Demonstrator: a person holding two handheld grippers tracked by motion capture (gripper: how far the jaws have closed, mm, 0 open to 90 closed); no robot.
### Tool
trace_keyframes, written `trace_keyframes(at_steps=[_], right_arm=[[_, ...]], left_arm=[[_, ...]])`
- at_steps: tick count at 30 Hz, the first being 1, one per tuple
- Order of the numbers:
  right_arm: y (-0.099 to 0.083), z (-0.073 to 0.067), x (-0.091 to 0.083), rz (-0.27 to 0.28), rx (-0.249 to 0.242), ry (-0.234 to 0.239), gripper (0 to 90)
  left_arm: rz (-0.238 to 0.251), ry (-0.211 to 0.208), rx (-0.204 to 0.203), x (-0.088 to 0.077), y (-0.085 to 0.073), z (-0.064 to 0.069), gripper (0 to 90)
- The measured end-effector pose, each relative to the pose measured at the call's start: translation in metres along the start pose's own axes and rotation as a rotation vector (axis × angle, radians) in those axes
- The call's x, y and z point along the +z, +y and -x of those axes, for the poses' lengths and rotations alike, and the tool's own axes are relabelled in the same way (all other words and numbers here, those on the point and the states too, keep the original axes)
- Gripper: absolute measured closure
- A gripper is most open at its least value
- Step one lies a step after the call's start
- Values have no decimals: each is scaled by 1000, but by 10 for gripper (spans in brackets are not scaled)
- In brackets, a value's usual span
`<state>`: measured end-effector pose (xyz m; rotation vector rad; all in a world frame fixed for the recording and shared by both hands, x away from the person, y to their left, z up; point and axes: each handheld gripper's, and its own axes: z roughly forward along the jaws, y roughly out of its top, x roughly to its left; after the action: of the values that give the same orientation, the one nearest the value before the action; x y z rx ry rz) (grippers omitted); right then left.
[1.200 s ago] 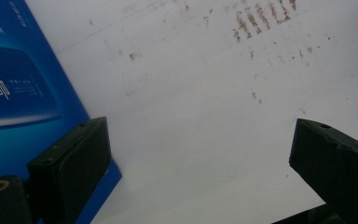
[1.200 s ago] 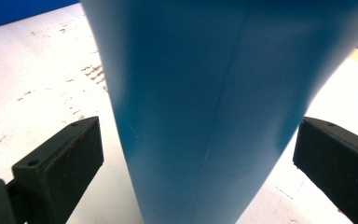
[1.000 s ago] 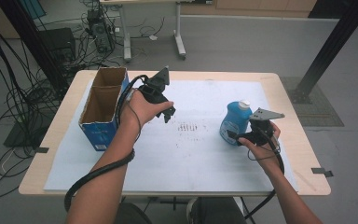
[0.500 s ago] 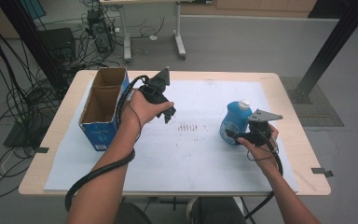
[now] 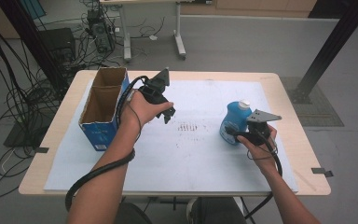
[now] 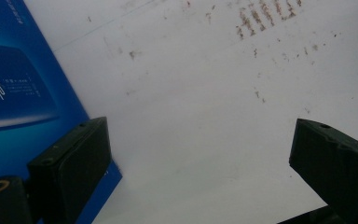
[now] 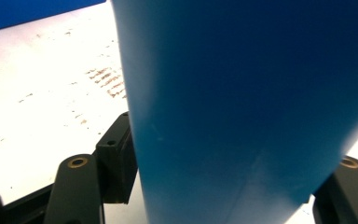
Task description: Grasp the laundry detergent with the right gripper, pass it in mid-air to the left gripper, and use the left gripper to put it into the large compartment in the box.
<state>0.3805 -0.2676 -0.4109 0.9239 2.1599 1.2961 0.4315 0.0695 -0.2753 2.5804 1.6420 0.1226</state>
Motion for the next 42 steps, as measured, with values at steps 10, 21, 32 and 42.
trace_keyframes(at_steps=[10, 21, 32, 42], right_arm=[[-1, 1, 0, 4, 3, -5, 405], [-1, 1, 0, 5, 12, -3, 411], [-1, 1, 0, 2, 14, -5, 414], [-1, 1, 0, 1, 7, -5, 414]], left_arm=[[6, 2, -6, -1, 0, 0, 60], [6, 5, -1, -2, 0, 0, 60], [4, 8, 3, -3, 0, 0, 60], [4, 10, 3, -4, 0, 1, 60]])
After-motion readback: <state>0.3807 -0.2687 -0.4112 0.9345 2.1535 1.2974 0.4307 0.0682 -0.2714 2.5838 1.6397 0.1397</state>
